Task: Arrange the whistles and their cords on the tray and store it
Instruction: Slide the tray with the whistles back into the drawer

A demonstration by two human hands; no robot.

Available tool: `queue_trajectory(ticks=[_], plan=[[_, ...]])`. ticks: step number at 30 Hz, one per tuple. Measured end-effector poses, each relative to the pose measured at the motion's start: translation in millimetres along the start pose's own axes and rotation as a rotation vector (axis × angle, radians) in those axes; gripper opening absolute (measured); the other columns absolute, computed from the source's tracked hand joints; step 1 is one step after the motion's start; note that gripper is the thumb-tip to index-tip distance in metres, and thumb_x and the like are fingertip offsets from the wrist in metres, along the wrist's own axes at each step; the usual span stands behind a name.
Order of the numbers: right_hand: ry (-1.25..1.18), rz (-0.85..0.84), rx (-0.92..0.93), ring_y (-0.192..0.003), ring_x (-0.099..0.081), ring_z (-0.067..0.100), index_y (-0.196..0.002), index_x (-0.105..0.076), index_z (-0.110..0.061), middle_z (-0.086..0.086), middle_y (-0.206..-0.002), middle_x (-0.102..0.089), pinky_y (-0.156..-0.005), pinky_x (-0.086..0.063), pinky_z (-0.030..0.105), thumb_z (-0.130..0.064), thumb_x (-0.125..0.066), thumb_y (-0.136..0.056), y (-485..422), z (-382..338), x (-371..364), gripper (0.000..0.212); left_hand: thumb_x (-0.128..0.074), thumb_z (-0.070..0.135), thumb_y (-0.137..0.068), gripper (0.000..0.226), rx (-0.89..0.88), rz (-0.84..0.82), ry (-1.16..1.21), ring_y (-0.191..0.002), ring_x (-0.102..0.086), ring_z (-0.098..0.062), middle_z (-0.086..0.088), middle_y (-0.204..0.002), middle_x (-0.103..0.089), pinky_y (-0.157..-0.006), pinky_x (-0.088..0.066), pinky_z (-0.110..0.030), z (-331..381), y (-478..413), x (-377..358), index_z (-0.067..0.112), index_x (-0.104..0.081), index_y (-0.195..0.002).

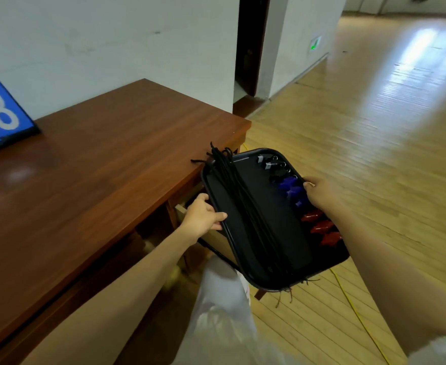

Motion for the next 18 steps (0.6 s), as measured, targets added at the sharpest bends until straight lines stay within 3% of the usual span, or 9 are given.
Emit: queue_trajectory(ticks=[5,7,12,15,18], plan=[[0.032,0.008,-0.080,-0.114,-0.054,0.032,-0.135,-0.051,-0.010,0.015,-0.134,-0.054,-0.091,-0.043,0.035,-0.019,-0.037,-0.101,-3.1,29.1,1.2,0.038,-0.065,0.001,-0.085,0.071,0.040,-0.040,0.021,-0.095,-0.066,-0.028,-0.002,-0.087,-0.053,-0.067,-0.057,-0.023,-9.3,-0.6,-30.7,0.006,-0.025,-0.143],[0.025,-0.006,-0.105,-0.100,-0.057,0.028,-0.136,-0.051,-0.012,0.015,-0.132,-0.056,-0.077,-0.044,0.028,-0.019,-0.037,-0.101,-1.8,39.3,-3.1,0.038,-0.063,-0.001,-0.085,0.068,0.054,-0.053,0.027,-0.100,-0.065,-0.030,-0.001,-0.085,-0.054,-0.071,-0.057,-0.025,-13.9,-0.5,-40.2,0.005,-0.026,-0.142],[0.029,-0.058,-0.150,-0.082,-0.059,0.022,-0.136,-0.050,-0.015,0.015,-0.123,-0.062,-0.060,-0.042,0.026,-0.022,-0.037,-0.101,-4.3,62.2,-14.8,0.038,-0.062,-0.004,-0.085,0.068,0.103,-0.078,0.042,-0.101,-0.065,-0.032,-0.008,-0.092,-0.058,-0.079,-0.057,-0.033,-26.3,-8.2,-52.4,0.006,-0.026,-0.142],[0.024,-0.074,-0.161,-0.080,-0.056,0.019,-0.137,-0.049,-0.015,0.012,-0.125,-0.060,-0.063,-0.042,0.026,-0.021,-0.037,-0.101,-10.3,63.9,-21.2,0.038,-0.061,-0.005,-0.086,0.068,0.126,-0.081,0.043,-0.104,-0.064,-0.033,-0.016,-0.105,-0.059,-0.075,-0.056,-0.028,-30.4,-12.4,-52.9,0.005,-0.024,-0.143],[0.051,-0.106,-0.156,-0.076,-0.057,0.019,-0.138,-0.047,-0.013,0.012,-0.121,-0.061,-0.064,-0.045,0.027,-0.020,-0.036,-0.102,-16.3,56.3,-27.8,0.039,-0.060,-0.005,-0.086,0.067,0.146,-0.071,0.052,-0.105,-0.064,-0.033,-0.015,-0.106,-0.058,-0.074,-0.055,-0.027,-33.6,-19.1,-49.0,0.003,-0.024,-0.142]])
Point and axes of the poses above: each hand's wrist, its own y-axis away from the middle knuckle, its own x-axis out of the back of the hand, z = x × y, the point moved 4 cm from there along -y, towards the middle knuckle
